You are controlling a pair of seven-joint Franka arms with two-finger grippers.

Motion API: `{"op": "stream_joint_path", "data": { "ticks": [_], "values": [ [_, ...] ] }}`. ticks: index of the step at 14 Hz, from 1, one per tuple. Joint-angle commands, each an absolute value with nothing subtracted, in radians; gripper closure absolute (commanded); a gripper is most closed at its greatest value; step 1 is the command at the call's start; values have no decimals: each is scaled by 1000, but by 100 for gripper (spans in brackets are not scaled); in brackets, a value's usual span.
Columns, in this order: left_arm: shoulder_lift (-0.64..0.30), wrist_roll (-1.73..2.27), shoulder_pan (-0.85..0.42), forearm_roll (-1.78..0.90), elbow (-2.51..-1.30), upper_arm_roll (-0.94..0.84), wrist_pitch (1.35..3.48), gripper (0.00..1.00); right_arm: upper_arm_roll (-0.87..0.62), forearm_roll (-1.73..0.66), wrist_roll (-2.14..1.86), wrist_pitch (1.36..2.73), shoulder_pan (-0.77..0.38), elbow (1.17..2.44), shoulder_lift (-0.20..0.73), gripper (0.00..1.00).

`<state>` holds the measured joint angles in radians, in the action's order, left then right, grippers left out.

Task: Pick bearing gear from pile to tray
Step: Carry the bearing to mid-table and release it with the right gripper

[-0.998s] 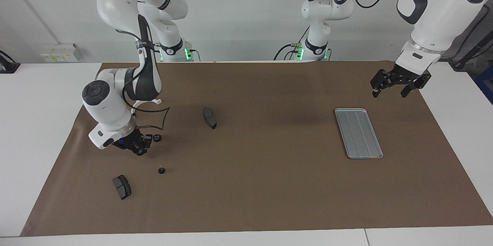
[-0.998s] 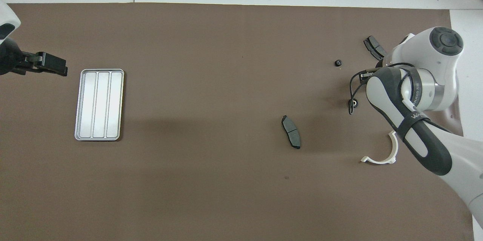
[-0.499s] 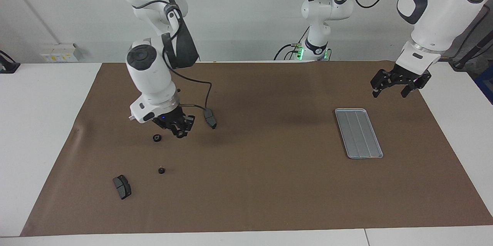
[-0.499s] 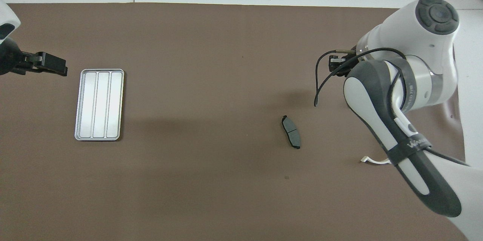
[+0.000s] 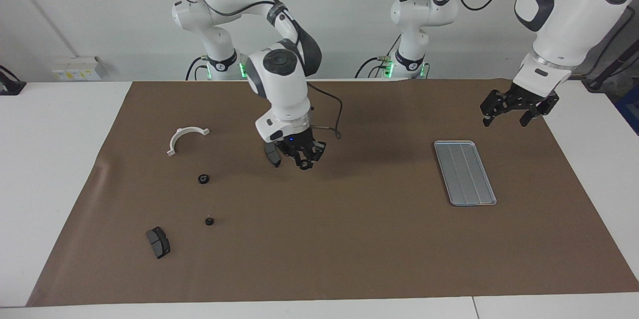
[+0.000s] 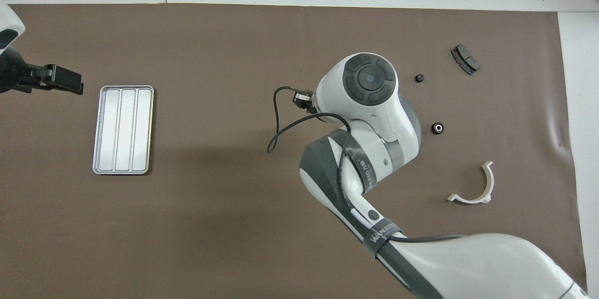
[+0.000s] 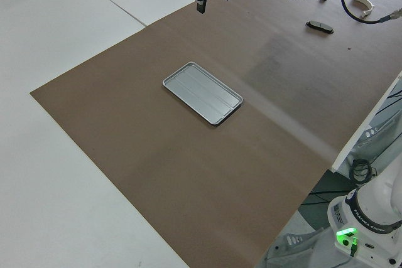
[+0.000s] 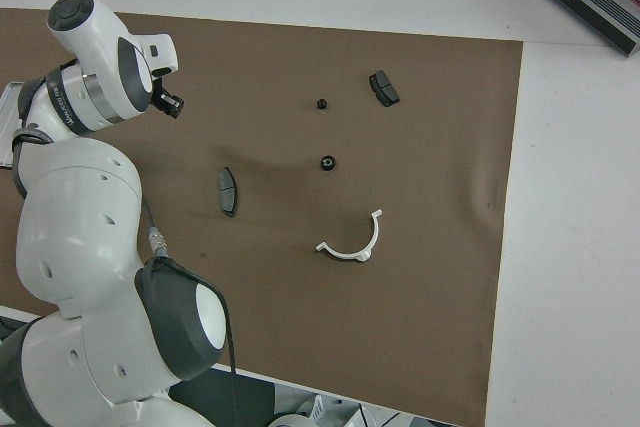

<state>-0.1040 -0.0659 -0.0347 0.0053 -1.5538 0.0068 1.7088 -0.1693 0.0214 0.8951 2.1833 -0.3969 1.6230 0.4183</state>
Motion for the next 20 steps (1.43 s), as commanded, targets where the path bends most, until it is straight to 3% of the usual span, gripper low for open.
{"op": "stream_joint_path", "data": {
  "ticks": [1, 8, 10, 11, 12, 16, 20],
  "values": [
    [-72, -80, -32, -2, -1591, 11, 1717, 0, -166, 72, 997, 2227, -471, 1605, 498, 100],
    [-72, -78, -40, -2, -1591, 11, 1721, 0, -166, 95, 1092, 2325, -545, 1626, 565, 100],
    [-72, -80, -40, -2, -1591, 11, 1711, 0, -166, 95, 1094, 2326, -552, 1646, 563, 74],
    [-72, -80, -40, -2, -1591, 11, 1710, 0, -166, 95, 1100, 2326, -558, 1652, 563, 28],
    [-72, -80, -38, -2, -1591, 9, 1715, 0, -166, 95, 1114, 2326, -558, 1660, 561, 0],
    [-64, -80, -28, 5, -1592, 14, 1709, 0, -160, 170, 1118, 2274, -548, 1649, 540, 0],
    [-63, -72, -23, 6, -1591, 17, 1712, 0, -156, 176, 981, 2159, -418, 1675, 392, 0]
  ]
}}
